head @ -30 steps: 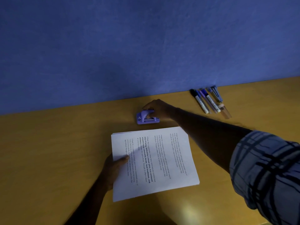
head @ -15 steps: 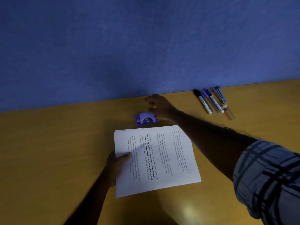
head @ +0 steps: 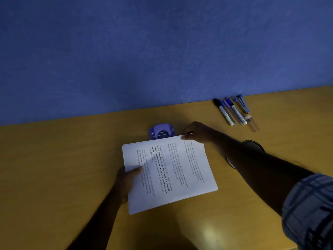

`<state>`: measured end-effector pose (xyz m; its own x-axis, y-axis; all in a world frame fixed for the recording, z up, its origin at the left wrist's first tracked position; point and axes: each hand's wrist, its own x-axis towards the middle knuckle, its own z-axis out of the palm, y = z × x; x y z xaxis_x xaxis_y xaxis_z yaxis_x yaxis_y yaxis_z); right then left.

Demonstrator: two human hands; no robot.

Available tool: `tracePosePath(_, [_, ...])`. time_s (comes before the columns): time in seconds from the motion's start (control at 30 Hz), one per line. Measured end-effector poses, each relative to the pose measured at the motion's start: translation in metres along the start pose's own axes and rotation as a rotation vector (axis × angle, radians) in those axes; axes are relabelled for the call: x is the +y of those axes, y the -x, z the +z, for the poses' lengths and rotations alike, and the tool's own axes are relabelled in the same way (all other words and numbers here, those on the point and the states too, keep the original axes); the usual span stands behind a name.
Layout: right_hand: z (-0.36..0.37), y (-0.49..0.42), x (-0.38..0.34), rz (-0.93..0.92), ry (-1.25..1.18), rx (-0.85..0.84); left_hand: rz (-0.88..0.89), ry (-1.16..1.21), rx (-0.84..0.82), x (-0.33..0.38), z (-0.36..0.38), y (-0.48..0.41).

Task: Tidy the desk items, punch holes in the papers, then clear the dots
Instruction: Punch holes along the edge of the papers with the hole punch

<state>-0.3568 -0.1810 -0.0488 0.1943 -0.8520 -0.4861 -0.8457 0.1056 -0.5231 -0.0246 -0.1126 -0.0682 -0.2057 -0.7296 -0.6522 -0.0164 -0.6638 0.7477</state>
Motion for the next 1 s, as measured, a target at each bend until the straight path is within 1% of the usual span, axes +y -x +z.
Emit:
tracePosePath(0.13, [0.007, -0.002, -0.003, -0.051, -0.034, 0.088, 0.008, -0.003, 0.008, 0.003, 0.001, 0.001])
tracePosePath(0.3, [0.014, -0.003, -0.003, -0.048, -0.049, 0.175, 0.017, -0.024, 0.042, 0.004, 0.001, -0.003])
tracePosePath(0.47, [0.020, -0.003, -0.004, -0.028, -0.032, 0.266, 0.078, -0.083, 0.171, 0.008, 0.005, -0.010])
tracePosePath(0.67, [0.019, -0.002, -0.005, 0.012, -0.036, 0.298, 0.143, -0.181, 0.281, 0.012, 0.004, -0.017])
tracePosePath(0.87, [0.018, -0.005, -0.007, 0.076, -0.058, 0.335, 0.159, -0.295, 0.322, 0.015, 0.005, -0.025])
tracePosePath(1.0, [0.015, -0.010, -0.010, 0.108, -0.030, 0.338, 0.161, -0.330, 0.337, 0.018, 0.006, -0.029])
